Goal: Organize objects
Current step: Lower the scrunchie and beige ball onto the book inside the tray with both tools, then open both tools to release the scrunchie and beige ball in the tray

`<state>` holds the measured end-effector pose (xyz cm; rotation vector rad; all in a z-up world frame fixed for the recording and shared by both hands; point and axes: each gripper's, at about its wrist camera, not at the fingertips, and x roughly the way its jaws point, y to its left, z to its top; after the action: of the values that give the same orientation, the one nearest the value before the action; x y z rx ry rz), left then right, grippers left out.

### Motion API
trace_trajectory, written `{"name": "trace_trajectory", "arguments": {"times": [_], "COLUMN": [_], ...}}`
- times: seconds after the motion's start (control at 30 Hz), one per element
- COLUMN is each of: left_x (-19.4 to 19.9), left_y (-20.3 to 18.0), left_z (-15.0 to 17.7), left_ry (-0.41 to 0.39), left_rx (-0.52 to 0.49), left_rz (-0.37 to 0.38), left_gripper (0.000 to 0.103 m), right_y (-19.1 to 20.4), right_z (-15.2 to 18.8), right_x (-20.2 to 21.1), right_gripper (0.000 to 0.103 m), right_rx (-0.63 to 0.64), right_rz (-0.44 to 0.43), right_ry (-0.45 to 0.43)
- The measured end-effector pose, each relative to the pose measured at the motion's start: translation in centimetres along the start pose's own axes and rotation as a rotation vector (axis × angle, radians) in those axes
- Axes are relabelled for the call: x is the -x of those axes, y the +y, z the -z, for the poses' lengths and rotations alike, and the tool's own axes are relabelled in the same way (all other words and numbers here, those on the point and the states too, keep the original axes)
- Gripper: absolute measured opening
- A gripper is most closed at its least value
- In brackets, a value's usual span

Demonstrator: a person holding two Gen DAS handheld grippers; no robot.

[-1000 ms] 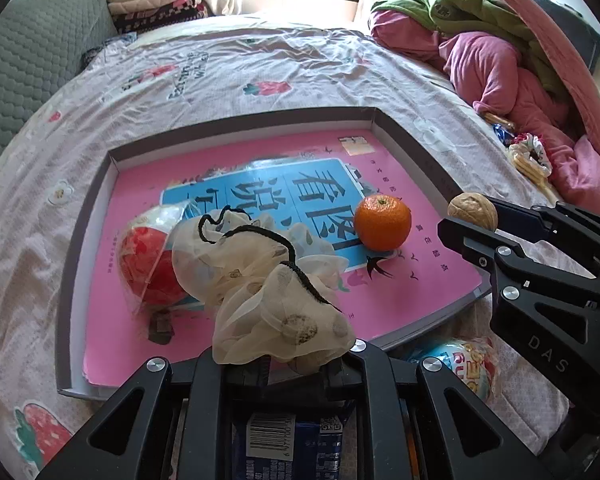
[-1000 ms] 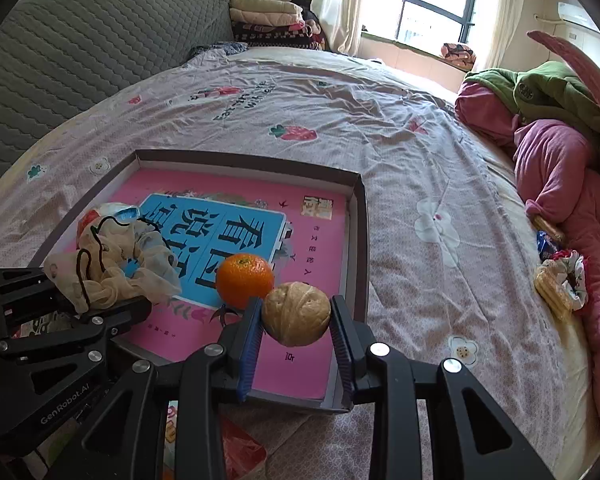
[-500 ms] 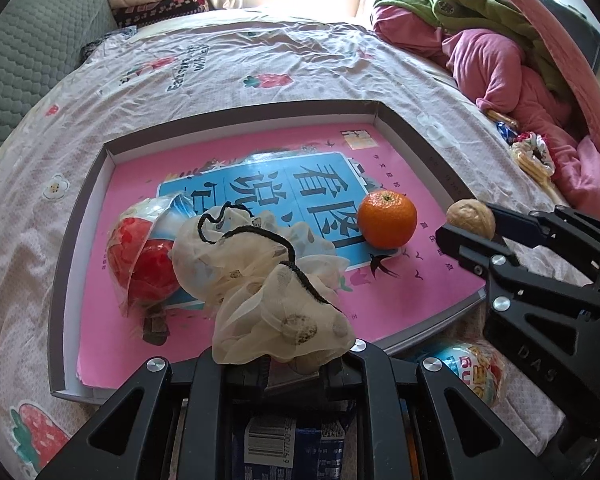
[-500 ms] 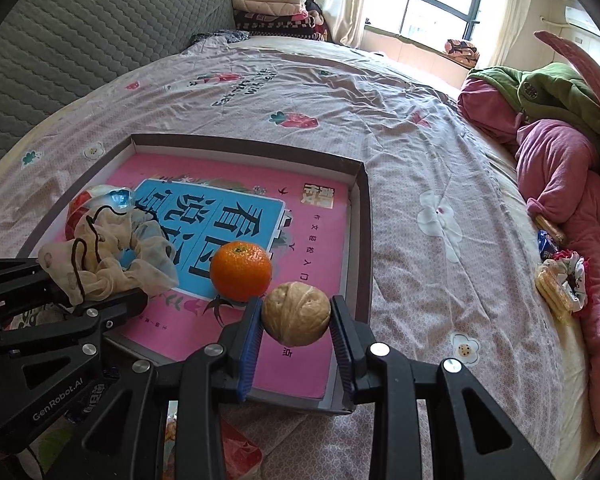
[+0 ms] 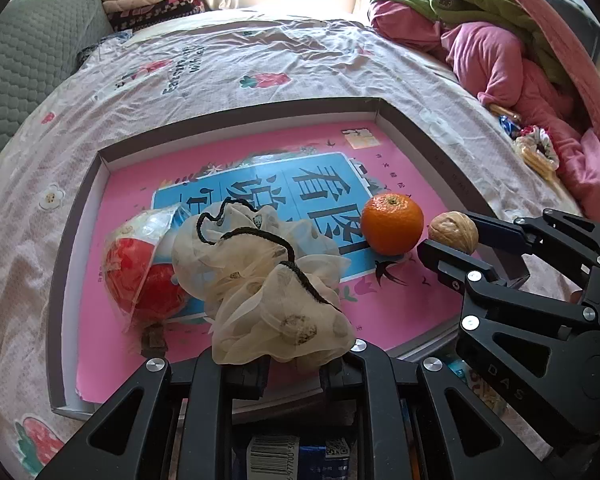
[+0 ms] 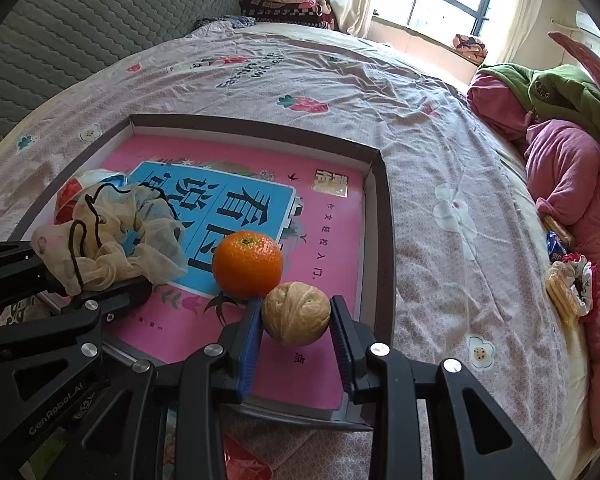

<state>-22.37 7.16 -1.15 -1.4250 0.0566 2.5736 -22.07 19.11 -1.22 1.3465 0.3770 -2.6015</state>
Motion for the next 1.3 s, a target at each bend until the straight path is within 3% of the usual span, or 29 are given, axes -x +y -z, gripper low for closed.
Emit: {"name": "trace_trajectory", "arguments": {"times": [0.67, 1.0, 1.23, 1.3], "left_x": [-0.6, -0.1, -0.1, 0.0], "left_y": [-0.6, 0.1, 0.2, 0.4], "left_z": [-0.8, -0.3, -0.2, -0.2], "left_ry": [-0.014, 0.014, 0.011, 0.013], "left_rx": [-0.064, -0.037, -0.039, -0.031], "left_rz": [-0.028, 0.053, 0.036, 0.044], "left_gripper": [0.024, 0.029, 0.032, 0.037], "right_y": [-0.1, -0.2, -0.1, -0.2], "right_z": [-0.1, 0.1, 0.2, 0.3], "right_x": [-0.8, -0.8, -0.5, -0.4], "right_gripper": [0.034, 0.034, 0.036, 0.037], "right_rx": [-0.012, -0.013, 0.005, 0.008], "right_rz": [-0.015, -0.036, -0.034, -0.033], "right_ry": [0.019, 0.026, 0.03, 0.027]}}
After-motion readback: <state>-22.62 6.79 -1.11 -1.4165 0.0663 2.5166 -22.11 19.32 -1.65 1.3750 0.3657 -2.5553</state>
